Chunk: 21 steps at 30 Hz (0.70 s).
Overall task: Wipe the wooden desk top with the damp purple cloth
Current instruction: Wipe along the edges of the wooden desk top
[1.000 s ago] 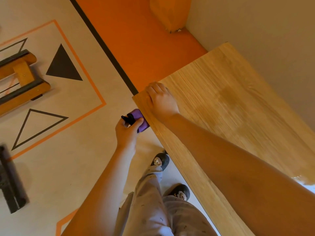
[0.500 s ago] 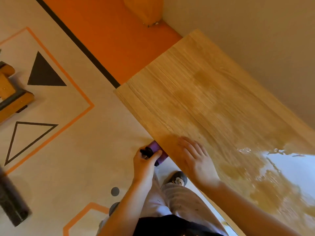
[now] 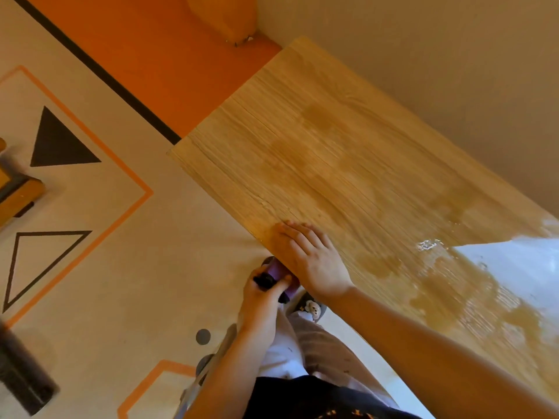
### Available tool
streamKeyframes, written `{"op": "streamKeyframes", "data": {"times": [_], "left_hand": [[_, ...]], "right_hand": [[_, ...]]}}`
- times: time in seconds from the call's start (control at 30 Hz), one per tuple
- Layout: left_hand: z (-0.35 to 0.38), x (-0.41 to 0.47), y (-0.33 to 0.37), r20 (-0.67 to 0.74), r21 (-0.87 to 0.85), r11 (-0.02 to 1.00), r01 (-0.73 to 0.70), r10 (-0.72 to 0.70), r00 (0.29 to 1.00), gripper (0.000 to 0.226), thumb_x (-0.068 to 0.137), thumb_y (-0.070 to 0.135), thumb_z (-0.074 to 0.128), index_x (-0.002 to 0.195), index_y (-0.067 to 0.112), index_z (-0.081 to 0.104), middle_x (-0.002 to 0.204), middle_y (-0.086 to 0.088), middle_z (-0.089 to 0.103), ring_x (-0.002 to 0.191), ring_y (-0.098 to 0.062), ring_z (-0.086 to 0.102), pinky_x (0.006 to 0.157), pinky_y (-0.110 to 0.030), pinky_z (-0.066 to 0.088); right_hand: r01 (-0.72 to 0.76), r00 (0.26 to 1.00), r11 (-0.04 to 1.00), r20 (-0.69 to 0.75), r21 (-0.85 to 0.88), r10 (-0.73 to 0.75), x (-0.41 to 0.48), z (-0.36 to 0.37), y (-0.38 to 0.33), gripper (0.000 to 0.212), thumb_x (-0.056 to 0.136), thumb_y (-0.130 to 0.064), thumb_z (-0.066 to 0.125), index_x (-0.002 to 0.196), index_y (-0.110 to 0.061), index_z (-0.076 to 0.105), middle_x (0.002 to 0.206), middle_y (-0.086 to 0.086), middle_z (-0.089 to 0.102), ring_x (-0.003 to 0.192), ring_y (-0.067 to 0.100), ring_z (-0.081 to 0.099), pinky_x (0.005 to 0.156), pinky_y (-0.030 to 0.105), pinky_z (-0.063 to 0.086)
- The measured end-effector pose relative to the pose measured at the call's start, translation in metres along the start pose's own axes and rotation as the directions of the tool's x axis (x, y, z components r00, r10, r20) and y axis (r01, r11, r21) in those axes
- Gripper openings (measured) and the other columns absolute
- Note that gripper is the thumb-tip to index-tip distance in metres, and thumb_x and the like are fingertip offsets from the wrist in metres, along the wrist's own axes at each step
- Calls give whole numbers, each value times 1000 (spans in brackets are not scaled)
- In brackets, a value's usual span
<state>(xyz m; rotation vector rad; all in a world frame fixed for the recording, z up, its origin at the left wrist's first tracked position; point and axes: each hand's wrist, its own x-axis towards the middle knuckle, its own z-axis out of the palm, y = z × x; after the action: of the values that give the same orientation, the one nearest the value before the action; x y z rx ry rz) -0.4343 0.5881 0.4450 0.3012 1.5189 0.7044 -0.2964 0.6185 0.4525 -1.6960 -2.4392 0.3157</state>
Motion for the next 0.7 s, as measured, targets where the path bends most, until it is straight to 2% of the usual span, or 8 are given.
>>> {"op": "streamKeyframes", "data": {"times": [0.1,0.2,0.33,0.43,0.5,0.57,0.63,0.7], "left_hand": [[2,-5,1,18,-9,1000,5,-5,1000,50,60,11,81,107,8,63,102,-18,71,98,-34,68,91,-53,53],[-8,11,28,-5,-108,993,-37,37,999,35,77,-6,71,110,3,61,101,-17,70,95,-30,67,76,-37,55],[-20,34,53,-16,-135,988,-70,69,998,42,82,-5,66,123,-1,56,108,-15,68,101,-26,65,74,-29,52],[-11,20,35,27,-57,998,-6,7,1000,43,78,-2,71,119,3,57,109,-17,67,96,-25,66,75,-33,54],[-5,6,18,70,7,997,76,-76,995,54,63,10,83,111,10,59,109,-18,68,99,-30,67,85,-44,55],[-3,-6,8,116,44,991,129,-133,984,61,52,18,86,108,12,61,109,-16,69,103,-34,66,93,-52,52],[-4,-4,9,127,58,989,137,-144,981,52,59,10,84,107,10,62,107,-16,70,104,-34,66,94,-53,52],[-7,2,15,133,44,992,121,-126,983,37,72,-3,76,104,8,61,105,-17,69,100,-33,67,90,-47,54]], "right_hand": [[-11,1000,1000,-5,15,11,1,1,0,40,101,-31,34,134,-15,51,141,0,50,133,18,42,112,37,28],[-11,999,1000,-34,18,12,1,2,1,37,99,-29,43,133,-15,52,139,-1,51,132,17,43,110,36,31],[-6,999,1000,-50,24,8,2,-1,1,37,99,-28,37,129,-13,53,135,2,56,129,20,47,109,35,31],[-23,999,999,-34,26,24,2,-1,0,37,97,-25,36,126,-11,54,134,2,56,129,20,46,109,35,29],[-34,999,999,-27,25,35,1,-1,-2,36,97,-27,37,126,-12,54,134,1,56,129,19,47,108,34,30],[-39,998,999,-39,36,40,2,-3,-2,36,97,-29,38,125,-14,55,132,0,57,127,19,49,106,33,31],[-37,998,996,-48,83,41,3,-7,-2,36,98,-31,38,124,-15,57,130,-1,59,126,19,51,106,32,31],[-15,999,990,-47,139,21,3,-12,0,34,97,-30,44,124,-16,58,131,0,59,126,19,50,107,33,32]]}}
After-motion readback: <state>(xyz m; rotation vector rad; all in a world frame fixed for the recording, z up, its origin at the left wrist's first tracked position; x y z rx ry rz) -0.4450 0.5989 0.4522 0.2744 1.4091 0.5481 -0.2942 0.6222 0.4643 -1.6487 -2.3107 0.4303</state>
